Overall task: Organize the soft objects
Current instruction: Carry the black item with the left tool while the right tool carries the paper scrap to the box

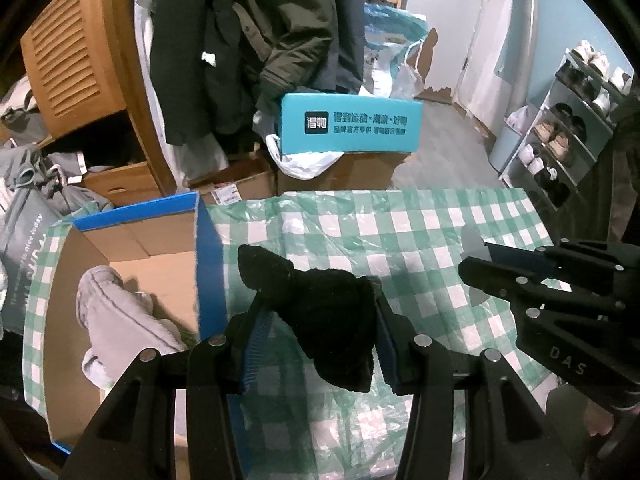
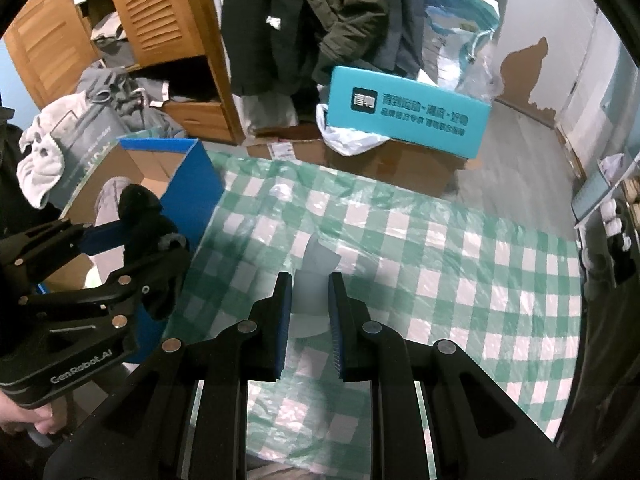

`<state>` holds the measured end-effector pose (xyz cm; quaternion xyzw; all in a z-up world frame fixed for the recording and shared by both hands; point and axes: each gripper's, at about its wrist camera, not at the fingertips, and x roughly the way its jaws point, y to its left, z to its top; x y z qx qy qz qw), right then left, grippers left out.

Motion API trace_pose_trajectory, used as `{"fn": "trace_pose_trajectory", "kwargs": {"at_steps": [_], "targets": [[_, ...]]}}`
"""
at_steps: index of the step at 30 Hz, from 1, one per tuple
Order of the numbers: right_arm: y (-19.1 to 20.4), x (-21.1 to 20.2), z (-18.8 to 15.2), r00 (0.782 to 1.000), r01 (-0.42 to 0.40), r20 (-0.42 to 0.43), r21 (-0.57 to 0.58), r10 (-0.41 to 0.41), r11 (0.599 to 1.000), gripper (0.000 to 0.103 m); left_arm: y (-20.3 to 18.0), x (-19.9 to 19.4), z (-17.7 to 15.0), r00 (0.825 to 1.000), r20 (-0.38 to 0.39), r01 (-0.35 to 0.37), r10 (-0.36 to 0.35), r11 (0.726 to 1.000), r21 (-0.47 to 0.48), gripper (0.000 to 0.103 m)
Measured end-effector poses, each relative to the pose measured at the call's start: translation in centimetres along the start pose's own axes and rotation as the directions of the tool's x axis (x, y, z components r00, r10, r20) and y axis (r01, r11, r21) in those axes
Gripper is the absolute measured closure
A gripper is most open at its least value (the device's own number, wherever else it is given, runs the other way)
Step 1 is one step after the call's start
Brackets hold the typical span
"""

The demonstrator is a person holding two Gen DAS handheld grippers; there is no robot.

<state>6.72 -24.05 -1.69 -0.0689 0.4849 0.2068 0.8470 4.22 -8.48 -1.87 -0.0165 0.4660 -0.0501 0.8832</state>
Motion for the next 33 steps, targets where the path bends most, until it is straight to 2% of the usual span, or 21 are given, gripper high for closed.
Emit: {"fn": "trace_pose_trajectory", "kwargs": {"at_steps": [15,33], "targets": [[3.7,0.1,1.8,1.0,-0.027,0.008,-0.05,0.027,0.998,0.087,3.7,-1.6,-0.4,1.0,0.022,-0.009,0.009,0.999,-0.039,0.054],[9.3,1.3,3.9,0.997,-0.082,-0.008,-0.119,0.082,0.99,0.087,10.9,-2.4,-1.6,0.998,0.008,-0.066,0.068,0.986,-0.155,0.054]]}}
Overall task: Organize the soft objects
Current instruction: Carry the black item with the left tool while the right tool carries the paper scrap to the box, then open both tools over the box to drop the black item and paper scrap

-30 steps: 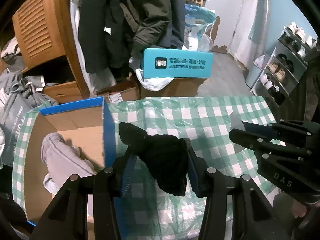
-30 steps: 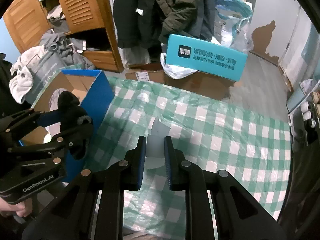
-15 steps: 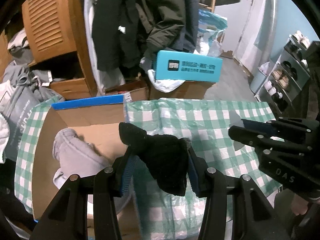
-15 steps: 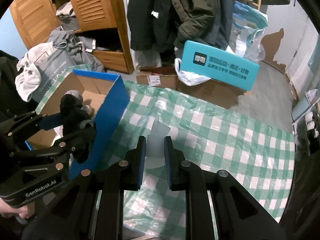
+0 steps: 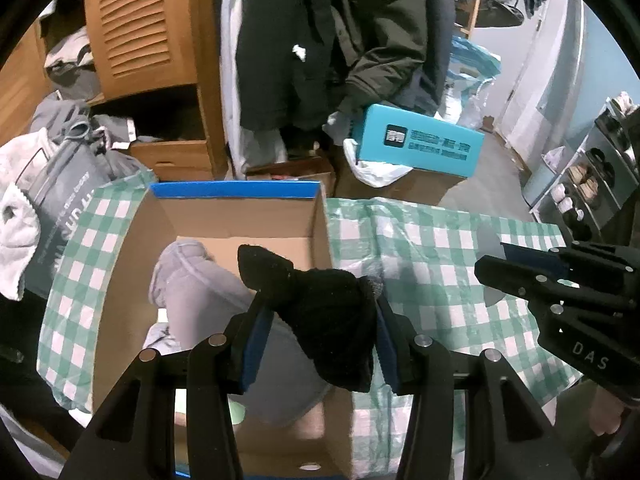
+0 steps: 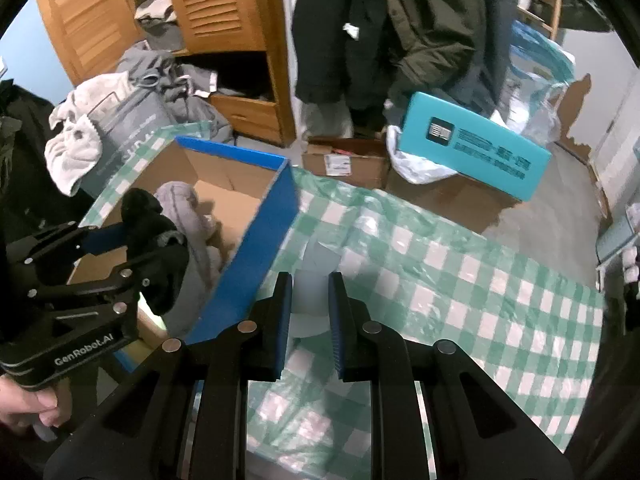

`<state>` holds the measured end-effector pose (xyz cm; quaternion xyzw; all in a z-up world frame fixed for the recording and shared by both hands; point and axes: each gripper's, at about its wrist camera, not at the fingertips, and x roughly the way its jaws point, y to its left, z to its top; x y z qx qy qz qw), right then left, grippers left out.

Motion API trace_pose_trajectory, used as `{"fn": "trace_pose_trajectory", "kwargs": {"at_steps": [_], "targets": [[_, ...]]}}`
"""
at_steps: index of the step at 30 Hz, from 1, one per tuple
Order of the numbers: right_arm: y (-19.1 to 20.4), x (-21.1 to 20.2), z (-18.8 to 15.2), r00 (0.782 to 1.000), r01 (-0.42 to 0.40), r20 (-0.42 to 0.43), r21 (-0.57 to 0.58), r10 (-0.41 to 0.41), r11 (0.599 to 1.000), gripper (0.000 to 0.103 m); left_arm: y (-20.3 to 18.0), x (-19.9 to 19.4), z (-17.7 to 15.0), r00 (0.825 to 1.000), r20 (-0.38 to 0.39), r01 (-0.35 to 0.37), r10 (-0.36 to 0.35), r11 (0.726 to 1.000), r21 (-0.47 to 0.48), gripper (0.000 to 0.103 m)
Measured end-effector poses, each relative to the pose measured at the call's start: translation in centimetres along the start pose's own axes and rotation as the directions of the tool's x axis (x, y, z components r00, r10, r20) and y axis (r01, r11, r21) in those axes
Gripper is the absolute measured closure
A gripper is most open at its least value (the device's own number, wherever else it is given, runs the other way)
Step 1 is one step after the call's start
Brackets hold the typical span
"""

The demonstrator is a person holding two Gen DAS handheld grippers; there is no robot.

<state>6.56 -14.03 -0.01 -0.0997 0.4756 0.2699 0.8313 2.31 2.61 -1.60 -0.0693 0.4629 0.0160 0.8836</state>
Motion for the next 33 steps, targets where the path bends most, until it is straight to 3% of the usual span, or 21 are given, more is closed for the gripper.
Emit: {"fn": "trace_pose_trajectory", "kwargs": {"at_steps": [23,33], "targets": [[9.2,5.4,3.0,0.988,-0.133,-0.089,-0.106,0.124,0.985,0.087,8.2,0.7,-2.2,0.996,-0.044,-0.082,0.078,0.992,-0.099,0.054],[9.9,6.9,3.8,0.98,-0.179,-0.11,-0.099,0.168,0.979,0.082,9.4,1.0,-2.4,0.995,-0.071,-0.081,0.072,0.987,-0.14,0.052]]}}
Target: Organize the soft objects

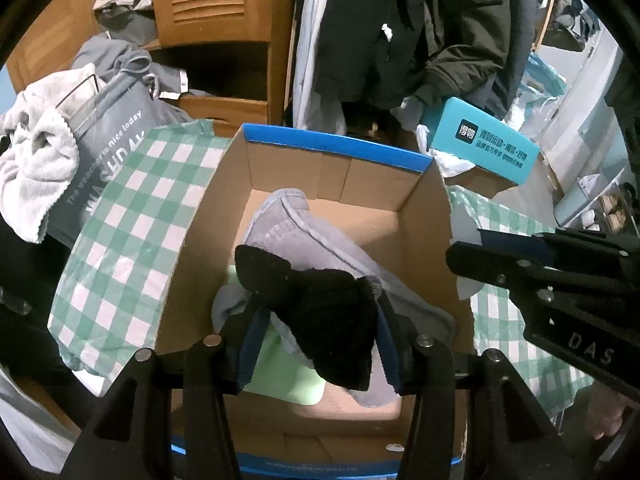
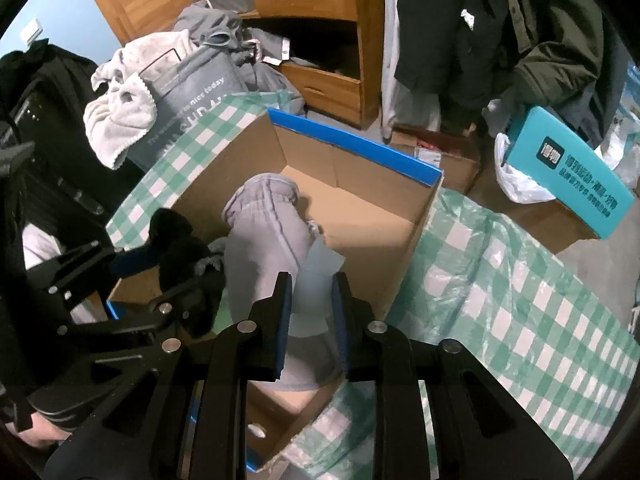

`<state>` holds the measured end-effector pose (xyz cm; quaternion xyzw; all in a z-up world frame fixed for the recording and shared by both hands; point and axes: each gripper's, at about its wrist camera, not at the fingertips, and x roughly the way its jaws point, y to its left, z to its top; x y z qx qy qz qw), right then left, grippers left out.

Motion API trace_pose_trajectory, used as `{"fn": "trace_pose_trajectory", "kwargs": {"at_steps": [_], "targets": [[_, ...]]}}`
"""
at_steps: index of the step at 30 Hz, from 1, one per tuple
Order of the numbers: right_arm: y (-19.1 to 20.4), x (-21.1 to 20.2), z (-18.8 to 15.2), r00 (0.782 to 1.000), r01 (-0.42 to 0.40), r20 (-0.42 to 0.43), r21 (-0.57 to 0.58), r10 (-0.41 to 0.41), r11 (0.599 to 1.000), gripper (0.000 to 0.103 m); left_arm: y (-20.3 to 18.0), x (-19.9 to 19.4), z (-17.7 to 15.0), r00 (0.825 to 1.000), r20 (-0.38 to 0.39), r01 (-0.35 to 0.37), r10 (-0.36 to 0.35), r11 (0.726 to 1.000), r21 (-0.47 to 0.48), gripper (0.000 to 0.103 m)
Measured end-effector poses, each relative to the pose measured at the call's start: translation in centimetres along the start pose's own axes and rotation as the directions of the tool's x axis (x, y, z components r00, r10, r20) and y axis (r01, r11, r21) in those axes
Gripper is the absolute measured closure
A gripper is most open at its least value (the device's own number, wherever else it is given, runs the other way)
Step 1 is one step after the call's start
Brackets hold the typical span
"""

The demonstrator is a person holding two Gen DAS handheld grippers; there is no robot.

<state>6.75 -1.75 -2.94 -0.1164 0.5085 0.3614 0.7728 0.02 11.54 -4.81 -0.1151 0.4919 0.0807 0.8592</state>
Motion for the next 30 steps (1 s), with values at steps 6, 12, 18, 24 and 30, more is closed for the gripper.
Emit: {"fn": "trace_pose_trajectory", "kwargs": {"at_steps": [6,12,18,24,30], "targets": [[-0.5,-0.1,0.0,1.0,0.0,0.014,0.013,-0.001,1.0,0.075,-0.2,-0.5,0.1,0.999,0.016,-0.042,0.042,0.999,0.014,0.041],[-1.0,-0.5,-0.2,1.0,0.009,0.024,0.019,-0.009,1.0,0.063,-0.8,-0.8,0.1,0.999,0.017,-0.046,0.046,0.998,0.033,0.033],[-1.3,-2.4,-0.2,0.998,0.03,0.063,0.036,-0.032,0.999,0.047,-0.7,-1.2,0.2,0.998,0.027,-0.053,0.052,0.998,0.016,0.028],[-1.3,-4.5,-0.4,0.994,0.042,0.104,0.039,-0.046,0.998,0.042,-1.3,-3.0,0.5,0.996,0.082,-0.03,0.03,1.0,0.005,0.028],[-1.4,-6.6,-1.2,0.986,0.058,0.153,0.037,-0.063,0.998,0.036,-2.5,-4.9,0.4,0.99,0.144,-0.019,0.014,0.999,0.033,0.026]]}}
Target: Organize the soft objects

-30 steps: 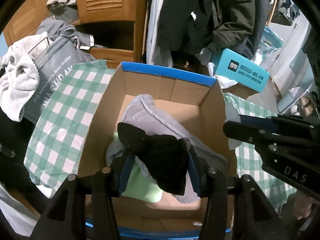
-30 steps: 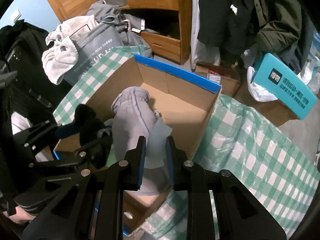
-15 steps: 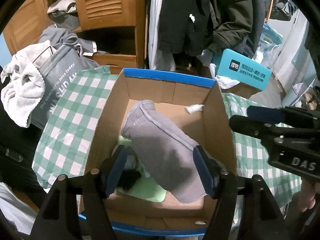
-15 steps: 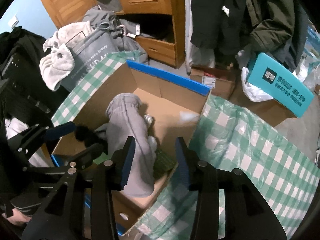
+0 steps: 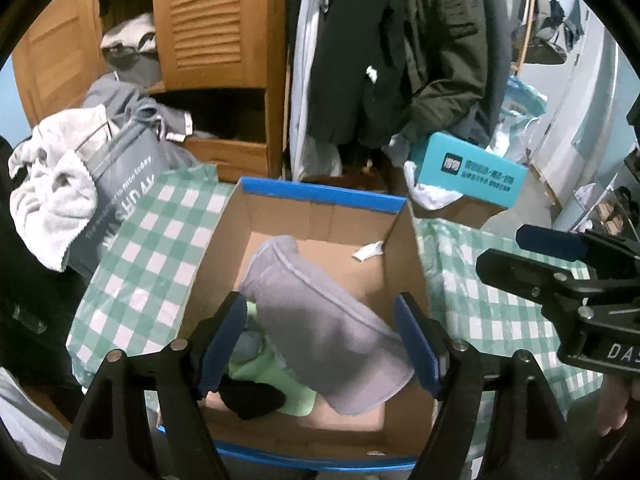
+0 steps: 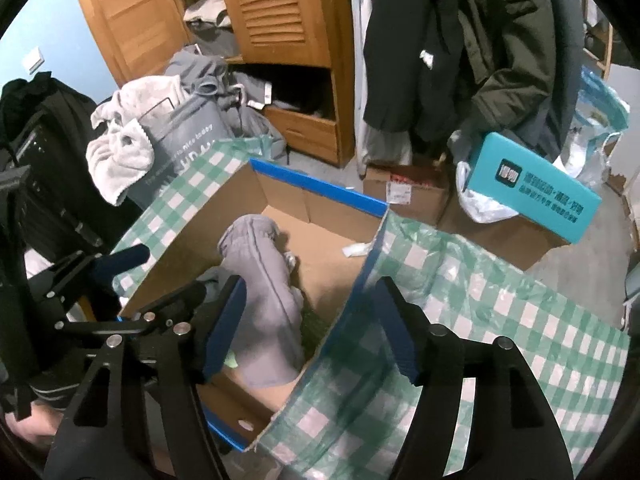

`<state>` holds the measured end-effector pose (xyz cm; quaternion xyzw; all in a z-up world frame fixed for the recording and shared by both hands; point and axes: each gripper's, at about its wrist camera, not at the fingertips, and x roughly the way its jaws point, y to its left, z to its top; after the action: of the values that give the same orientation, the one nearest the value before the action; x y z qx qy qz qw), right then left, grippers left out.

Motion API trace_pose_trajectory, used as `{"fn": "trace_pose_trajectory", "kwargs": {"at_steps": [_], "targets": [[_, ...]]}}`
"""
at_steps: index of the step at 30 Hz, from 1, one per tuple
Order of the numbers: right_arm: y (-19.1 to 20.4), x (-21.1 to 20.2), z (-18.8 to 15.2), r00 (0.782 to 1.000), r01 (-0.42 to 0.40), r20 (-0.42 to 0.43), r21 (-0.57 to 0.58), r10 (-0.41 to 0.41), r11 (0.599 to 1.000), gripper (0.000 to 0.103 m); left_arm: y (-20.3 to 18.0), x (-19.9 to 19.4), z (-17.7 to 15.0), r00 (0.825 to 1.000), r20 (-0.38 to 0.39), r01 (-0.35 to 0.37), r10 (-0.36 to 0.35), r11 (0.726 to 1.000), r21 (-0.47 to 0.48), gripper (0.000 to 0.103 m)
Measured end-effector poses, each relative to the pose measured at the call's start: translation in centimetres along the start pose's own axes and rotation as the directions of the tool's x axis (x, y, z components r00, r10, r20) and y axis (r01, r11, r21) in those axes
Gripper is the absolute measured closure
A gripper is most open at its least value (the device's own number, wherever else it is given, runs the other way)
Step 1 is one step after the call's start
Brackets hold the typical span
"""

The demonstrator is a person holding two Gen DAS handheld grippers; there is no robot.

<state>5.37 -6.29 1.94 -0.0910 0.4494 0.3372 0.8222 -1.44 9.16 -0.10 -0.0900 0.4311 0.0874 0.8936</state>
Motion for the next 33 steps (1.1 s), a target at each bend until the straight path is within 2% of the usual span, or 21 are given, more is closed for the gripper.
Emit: {"fn": "trace_pose_trajectory", "kwargs": {"at_steps": [10,17,23,26,33], "targets": [[-1.8,-3.3,-1.2,0.997,0.059,0.05,0.024,-0.06,0.998,0.034,-1.5,-2.6,0.2,0.998,0.069,0.008,-0.011,0.999,0.046,0.023],[-2.6,-4.9,-2.1,0.994,0.081,0.072,0.036,-0.083,0.996,0.034,-2.1,-3.3,0.2,0.997,0.066,0.026,-0.03,0.998,0.055,0.022],[-3.3,-5.2,-3.0,0.985,0.144,0.087,0.032,-0.147,0.989,0.033,-3.3,-4.1,0.2,0.996,0.078,0.04,-0.047,0.995,0.089,0.018],[-3.9,-5.0,-3.3,0.986,0.145,0.079,0.041,-0.147,0.989,0.033,-3.8,-4.3,0.2,0.994,0.093,0.041,-0.05,0.994,0.1,0.016],[-4.9,-5.0,-3.6,0.984,0.153,0.08,0.06,-0.158,0.986,0.033,-4.0,-3.3,0.1,0.996,0.07,0.039,-0.046,0.994,0.099,0.016]]}}
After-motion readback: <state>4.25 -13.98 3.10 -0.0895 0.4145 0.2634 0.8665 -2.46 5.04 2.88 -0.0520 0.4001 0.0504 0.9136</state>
